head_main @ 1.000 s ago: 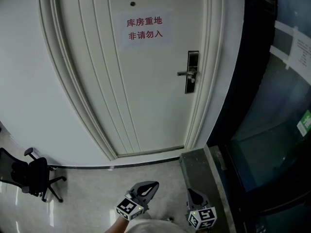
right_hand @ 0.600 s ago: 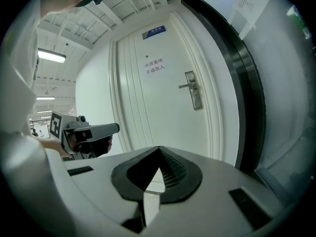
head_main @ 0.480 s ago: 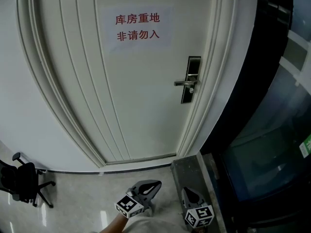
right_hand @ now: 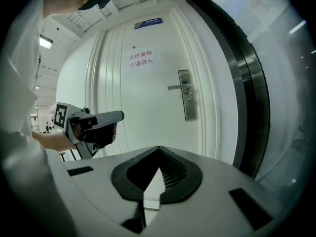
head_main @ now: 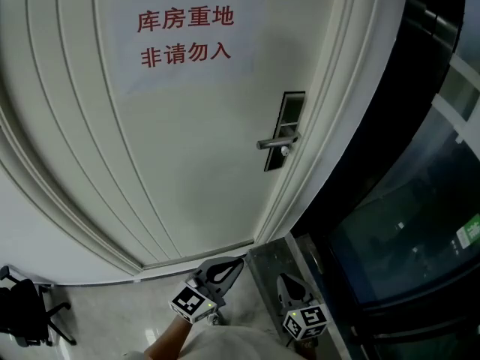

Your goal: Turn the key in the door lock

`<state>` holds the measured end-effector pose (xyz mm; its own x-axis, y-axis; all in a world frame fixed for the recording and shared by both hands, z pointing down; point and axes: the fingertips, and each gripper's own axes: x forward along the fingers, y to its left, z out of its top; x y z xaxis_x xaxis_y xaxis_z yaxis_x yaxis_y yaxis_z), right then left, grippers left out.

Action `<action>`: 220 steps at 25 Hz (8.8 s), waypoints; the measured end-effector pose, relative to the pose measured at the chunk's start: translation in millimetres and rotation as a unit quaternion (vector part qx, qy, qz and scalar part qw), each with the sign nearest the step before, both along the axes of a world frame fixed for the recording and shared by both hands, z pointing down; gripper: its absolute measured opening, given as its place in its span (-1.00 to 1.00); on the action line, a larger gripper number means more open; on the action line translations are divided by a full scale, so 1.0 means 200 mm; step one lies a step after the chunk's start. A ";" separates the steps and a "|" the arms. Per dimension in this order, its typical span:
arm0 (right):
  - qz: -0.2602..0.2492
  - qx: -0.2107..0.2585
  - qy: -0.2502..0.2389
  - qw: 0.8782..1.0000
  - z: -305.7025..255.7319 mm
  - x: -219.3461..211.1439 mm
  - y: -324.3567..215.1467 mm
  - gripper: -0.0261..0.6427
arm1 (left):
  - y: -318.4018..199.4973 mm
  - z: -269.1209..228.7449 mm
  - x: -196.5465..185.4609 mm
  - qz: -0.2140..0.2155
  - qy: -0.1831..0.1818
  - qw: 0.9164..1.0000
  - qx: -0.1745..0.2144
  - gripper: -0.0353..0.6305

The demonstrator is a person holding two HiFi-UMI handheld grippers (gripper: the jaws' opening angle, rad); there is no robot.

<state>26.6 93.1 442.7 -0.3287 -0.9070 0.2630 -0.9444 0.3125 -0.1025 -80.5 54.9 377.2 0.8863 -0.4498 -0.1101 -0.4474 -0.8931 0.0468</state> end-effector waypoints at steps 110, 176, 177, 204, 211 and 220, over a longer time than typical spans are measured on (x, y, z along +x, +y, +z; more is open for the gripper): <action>-0.125 0.147 0.336 0.922 -0.51 0.36 -1.70 -0.68 | -1.04 -0.13 0.39 -0.163 -0.076 0.983 0.035 -0.88; -0.042 0.150 0.237 0.959 -0.54 0.31 -1.78 -0.78 | -1.00 -0.11 0.38 -0.152 -0.055 0.987 0.016 -0.88; -0.040 0.147 0.206 0.967 -0.54 0.31 -1.79 -0.88 | -1.00 -0.11 0.37 -0.152 -0.056 0.987 0.014 -0.88; 0.035 -0.076 -0.488 0.869 -0.49 0.40 -1.81 -0.88 | -1.00 -0.11 0.40 -0.156 -0.100 0.982 0.020 -0.88; -0.012 0.023 -0.190 0.981 -0.50 0.36 -1.72 -0.56 | -1.00 -0.09 0.40 -0.162 -0.098 0.982 0.018 -0.88; -0.024 0.088 0.152 0.984 -0.42 0.40 -1.70 -0.54 | -0.98 -0.07 0.39 -0.163 -0.096 0.982 0.013 -0.88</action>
